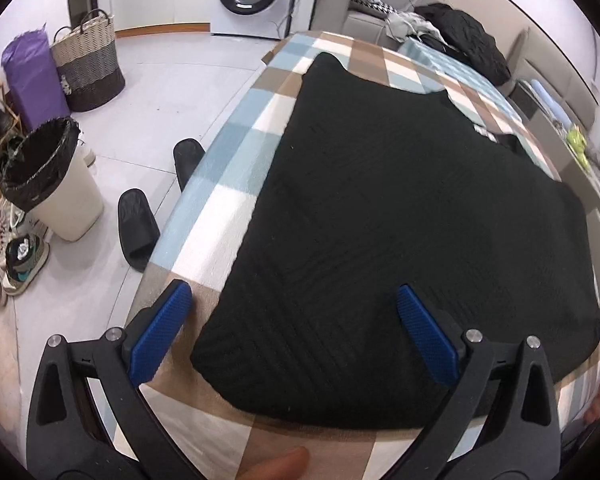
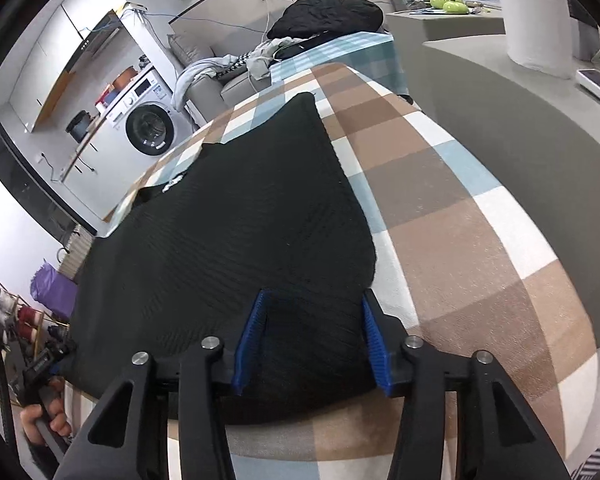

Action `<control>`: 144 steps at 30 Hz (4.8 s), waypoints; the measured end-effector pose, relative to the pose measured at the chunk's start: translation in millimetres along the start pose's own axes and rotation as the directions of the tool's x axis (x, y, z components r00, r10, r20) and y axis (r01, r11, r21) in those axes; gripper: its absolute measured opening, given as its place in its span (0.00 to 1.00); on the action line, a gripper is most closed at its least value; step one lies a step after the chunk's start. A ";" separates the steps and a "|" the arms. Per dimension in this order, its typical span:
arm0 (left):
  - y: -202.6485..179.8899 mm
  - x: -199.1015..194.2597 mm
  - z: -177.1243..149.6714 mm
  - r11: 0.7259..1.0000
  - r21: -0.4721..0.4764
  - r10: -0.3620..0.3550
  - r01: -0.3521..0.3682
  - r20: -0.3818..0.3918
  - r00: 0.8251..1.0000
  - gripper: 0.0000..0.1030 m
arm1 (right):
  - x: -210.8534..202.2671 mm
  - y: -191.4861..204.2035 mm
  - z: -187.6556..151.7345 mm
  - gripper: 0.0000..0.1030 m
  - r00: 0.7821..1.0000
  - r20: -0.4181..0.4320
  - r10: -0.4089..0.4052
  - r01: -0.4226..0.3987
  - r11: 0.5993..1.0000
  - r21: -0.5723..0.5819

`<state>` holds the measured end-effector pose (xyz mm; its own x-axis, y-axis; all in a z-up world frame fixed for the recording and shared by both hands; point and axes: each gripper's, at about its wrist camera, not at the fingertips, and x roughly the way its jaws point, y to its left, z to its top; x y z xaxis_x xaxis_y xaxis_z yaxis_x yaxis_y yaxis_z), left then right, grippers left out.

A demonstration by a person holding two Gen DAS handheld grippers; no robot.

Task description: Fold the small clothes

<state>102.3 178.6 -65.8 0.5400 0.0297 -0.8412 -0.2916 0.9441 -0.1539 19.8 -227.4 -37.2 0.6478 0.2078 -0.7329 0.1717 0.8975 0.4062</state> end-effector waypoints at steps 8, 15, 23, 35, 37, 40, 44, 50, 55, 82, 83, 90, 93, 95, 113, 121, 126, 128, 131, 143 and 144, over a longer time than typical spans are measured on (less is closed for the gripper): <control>-19.1 -2.0 -7.0 0.994 0.109 -0.010 0.008 0.020 1.000 0.76 | 7.9 9.2 0.6 0.48 1.000 0.002 -0.004 0.004 1.000 -0.031; -29.7 -9.2 -10.4 0.983 0.161 -0.089 0.083 0.029 0.996 0.33 | 8.1 17.5 -0.8 0.15 0.999 0.038 -0.027 0.030 0.996 -0.083; -28.4 -26.3 -33.8 0.980 0.180 -0.096 0.090 0.028 0.995 0.31 | -6.8 7.0 -11.6 0.13 0.999 0.045 -0.029 0.032 0.997 -0.071; -14.1 -58.5 -54.7 0.991 0.122 -0.060 0.050 0.081 0.995 0.50 | -30.2 -3.6 -7.8 0.44 0.994 0.090 -0.057 0.060 0.998 -0.027; -15.2 -68.0 -52.7 0.991 0.124 -0.064 0.049 0.117 0.991 0.62 | -29.2 7.8 -2.6 0.51 0.994 0.101 -0.047 0.053 0.997 -0.053; -19.7 -81.8 -53.3 0.988 0.139 -0.083 0.061 0.166 0.983 0.81 | -29.0 30.6 6.3 0.67 0.993 0.110 -0.050 0.065 0.989 -0.134; -36.0 -94.8 -58.0 0.978 0.200 -0.089 0.054 0.168 0.982 0.90 | -28.1 53.8 21.2 0.82 0.996 0.087 0.010 0.012 0.968 -0.250; -56.1 -103.4 -56.8 0.971 0.225 -0.123 0.085 0.162 0.979 0.99 | -35.9 51.5 55.1 0.86 0.998 0.069 0.004 0.017 0.953 -0.304; -66.2 -112.2 -43.7 0.974 0.199 -0.147 0.111 0.178 0.973 0.99 | -66.0 36.3 97.5 0.86 0.990 0.137 -0.019 0.063 0.946 -0.318; -101.2 -47.6 -44.5 0.956 0.286 -0.097 0.061 0.114 0.989 0.99 | 54.3 99.1 7.0 0.93 0.996 -0.086 0.009 -0.041 0.925 -0.377; -99.8 -43.9 -45.6 0.956 0.288 -0.091 0.057 0.106 0.990 0.99 | 59.5 99.3 4.7 0.93 0.996 -0.091 0.001 -0.037 0.922 -0.385; -88.0 -29.8 -56.9 0.959 0.280 -0.057 0.033 0.079 0.995 0.99 | 58.4 91.1 -7.5 0.92 0.994 -0.085 -0.071 0.024 0.887 -0.461; -81.9 -33.4 -67.6 0.953 0.304 -0.034 0.006 0.087 0.996 0.99 | 49.7 88.6 -15.5 0.92 0.994 -0.059 -0.097 0.056 0.868 -0.493; -75.3 -39.0 -75.3 0.950 0.311 -0.021 -0.010 0.094 0.995 0.99 | 45.2 86.1 -20.6 0.92 0.991 -0.036 -0.126 0.091 0.861 -0.500; 26.0 -86.1 -97.5 0.983 -0.082 -0.163 0.166 0.036 0.986 0.79 | 18.8 98.0 -15.2 0.93 0.995 -0.005 0.097 -0.095 0.960 -0.265; 43.0 -82.4 -99.1 0.949 -0.175 -0.272 0.264 -0.020 0.962 0.59 | 10.7 118.4 -27.2 0.93 0.991 -0.003 0.134 -0.129 0.942 -0.311; 42.4 -78.4 -99.3 0.938 -0.200 -0.285 0.282 0.016 0.958 0.51 | 7.9 124.8 -30.5 0.93 0.988 0.001 0.153 -0.144 0.933 -0.331; 43.2 -78.4 -99.8 0.936 -0.218 -0.274 0.278 0.048 0.961 0.50 | 8.2 127.1 -32.6 0.93 0.988 0.002 0.154 -0.144 0.931 -0.336; 45.8 -77.1 -101.4 0.927 -0.248 -0.262 0.282 0.110 0.959 0.50 | 13.6 127.6 -34.0 0.93 0.988 -0.010 0.153 -0.148 0.930 -0.336; 10.6 -70.9 -89.1 0.977 -0.135 -0.133 0.166 0.228 0.965 0.16 | 29.9 133.1 -41.4 0.93 0.989 -0.042 0.142 -0.147 0.923 -0.355; 6.7 -74.3 -87.4 0.980 -0.119 -0.127 0.159 0.243 0.962 0.15 | 30.4 131.8 -40.9 0.93 0.989 -0.043 0.140 -0.146 0.925 -0.350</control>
<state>-8.7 154.1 -49.7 0.7481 -0.0116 -0.6635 -0.2934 0.8910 -0.3464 31.8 -86.8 -28.3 0.6331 0.3477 -0.6916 -0.1956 0.9363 0.2917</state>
